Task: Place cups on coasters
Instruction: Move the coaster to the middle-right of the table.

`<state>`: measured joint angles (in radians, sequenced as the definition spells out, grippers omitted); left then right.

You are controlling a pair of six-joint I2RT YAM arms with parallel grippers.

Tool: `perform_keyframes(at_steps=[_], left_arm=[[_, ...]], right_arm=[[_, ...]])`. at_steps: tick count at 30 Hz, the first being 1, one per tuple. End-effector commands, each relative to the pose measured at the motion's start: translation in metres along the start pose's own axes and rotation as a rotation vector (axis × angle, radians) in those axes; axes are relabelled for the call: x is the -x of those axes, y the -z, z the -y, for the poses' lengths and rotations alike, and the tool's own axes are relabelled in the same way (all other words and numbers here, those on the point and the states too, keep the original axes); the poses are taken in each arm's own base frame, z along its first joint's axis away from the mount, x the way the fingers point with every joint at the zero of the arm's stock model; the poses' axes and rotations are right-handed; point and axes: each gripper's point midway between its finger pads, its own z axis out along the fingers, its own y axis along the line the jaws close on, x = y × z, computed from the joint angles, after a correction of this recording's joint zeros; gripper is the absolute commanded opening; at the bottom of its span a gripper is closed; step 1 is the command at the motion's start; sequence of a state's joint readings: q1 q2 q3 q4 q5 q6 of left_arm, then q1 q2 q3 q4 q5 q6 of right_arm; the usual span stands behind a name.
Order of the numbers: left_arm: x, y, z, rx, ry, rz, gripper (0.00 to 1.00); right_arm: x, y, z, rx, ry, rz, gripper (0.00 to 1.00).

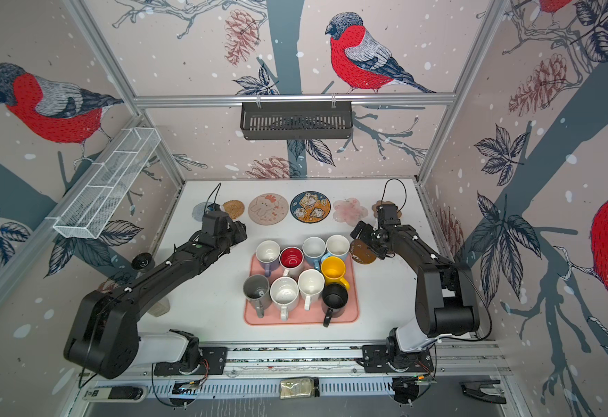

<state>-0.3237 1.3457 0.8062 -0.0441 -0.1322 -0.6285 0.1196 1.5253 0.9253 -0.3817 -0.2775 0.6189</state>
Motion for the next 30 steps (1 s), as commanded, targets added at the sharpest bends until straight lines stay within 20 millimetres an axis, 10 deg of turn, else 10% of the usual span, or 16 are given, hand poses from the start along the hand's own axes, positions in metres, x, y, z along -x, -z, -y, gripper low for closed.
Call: perform_keyframes(at_steps=[1,7,20,30], left_arm=[[0.004,0.000,0.000,0.005,-0.008,0.012,0.57],[0.005,-0.001,0.005,-0.019,-0.012,0.008,0.57],[0.011,-0.005,0.004,0.020,-0.021,0.010,0.57],[0.021,-0.017,0.000,0.067,-0.010,-0.026,0.58]], right_arm=[[-0.022,0.003,0.020,-0.060,0.003,-0.045,0.99],[-0.041,-0.007,0.039,-0.080,-0.010,-0.075,1.00],[-0.006,-0.046,0.013,0.011,-0.003,-0.083,1.00],[0.007,-0.038,-0.003,0.032,0.016,-0.056,1.00]])
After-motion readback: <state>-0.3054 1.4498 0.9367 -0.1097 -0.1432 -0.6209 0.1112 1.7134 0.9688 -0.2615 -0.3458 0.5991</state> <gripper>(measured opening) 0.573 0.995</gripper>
